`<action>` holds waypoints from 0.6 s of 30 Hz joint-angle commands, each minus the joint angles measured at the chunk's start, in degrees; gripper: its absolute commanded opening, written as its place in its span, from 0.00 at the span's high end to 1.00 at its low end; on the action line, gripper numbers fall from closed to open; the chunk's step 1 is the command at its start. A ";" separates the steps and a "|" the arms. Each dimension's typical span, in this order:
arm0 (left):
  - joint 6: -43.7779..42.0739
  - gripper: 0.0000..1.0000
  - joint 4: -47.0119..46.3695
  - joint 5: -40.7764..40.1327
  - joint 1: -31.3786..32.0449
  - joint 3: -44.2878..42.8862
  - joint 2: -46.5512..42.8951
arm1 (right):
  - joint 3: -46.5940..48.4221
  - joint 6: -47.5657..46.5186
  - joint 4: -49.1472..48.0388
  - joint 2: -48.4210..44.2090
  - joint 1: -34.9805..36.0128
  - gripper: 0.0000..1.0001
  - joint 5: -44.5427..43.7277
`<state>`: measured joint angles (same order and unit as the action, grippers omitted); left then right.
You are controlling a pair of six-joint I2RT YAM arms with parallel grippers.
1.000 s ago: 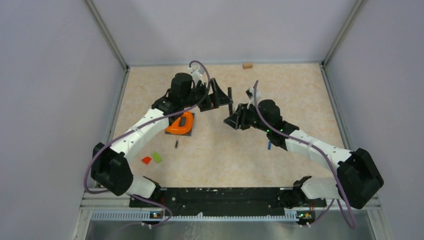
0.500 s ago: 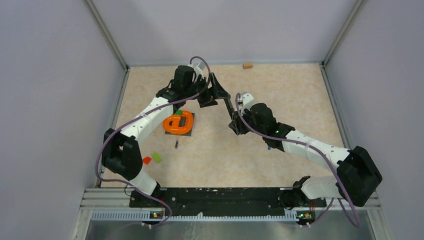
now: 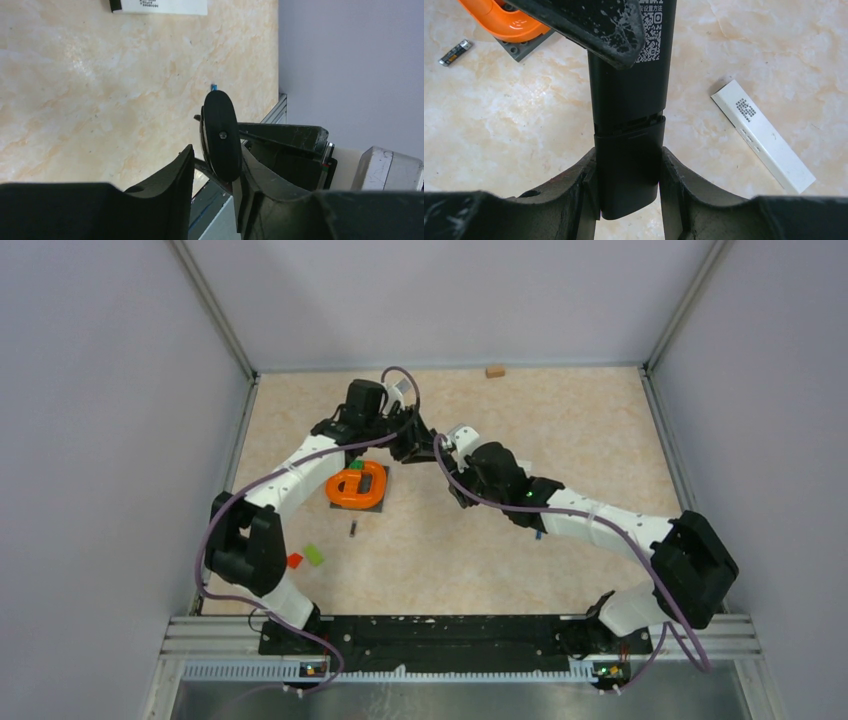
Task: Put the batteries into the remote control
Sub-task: Adjust the remote control, then remove the battery cover from the remote control.
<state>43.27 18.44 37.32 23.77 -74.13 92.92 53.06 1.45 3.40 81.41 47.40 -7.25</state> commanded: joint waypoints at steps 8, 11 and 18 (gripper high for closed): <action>3.81 0.62 -6.54 6.20 -1.27 2.04 -2.70 | 3.90 -5.09 0.37 0.02 1.86 0.80 1.48; 4.04 0.59 -6.48 6.32 -1.28 1.84 -2.17 | 3.88 -5.59 0.39 0.02 1.92 0.80 1.81; 4.90 0.78 -7.50 7.18 -1.27 2.23 -0.90 | 3.66 -6.62 -0.35 -0.10 2.18 0.78 2.99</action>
<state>46.46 16.03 41.60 22.39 -71.61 92.40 53.93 -3.55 4.71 82.11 48.12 -6.94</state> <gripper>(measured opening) 0.275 0.413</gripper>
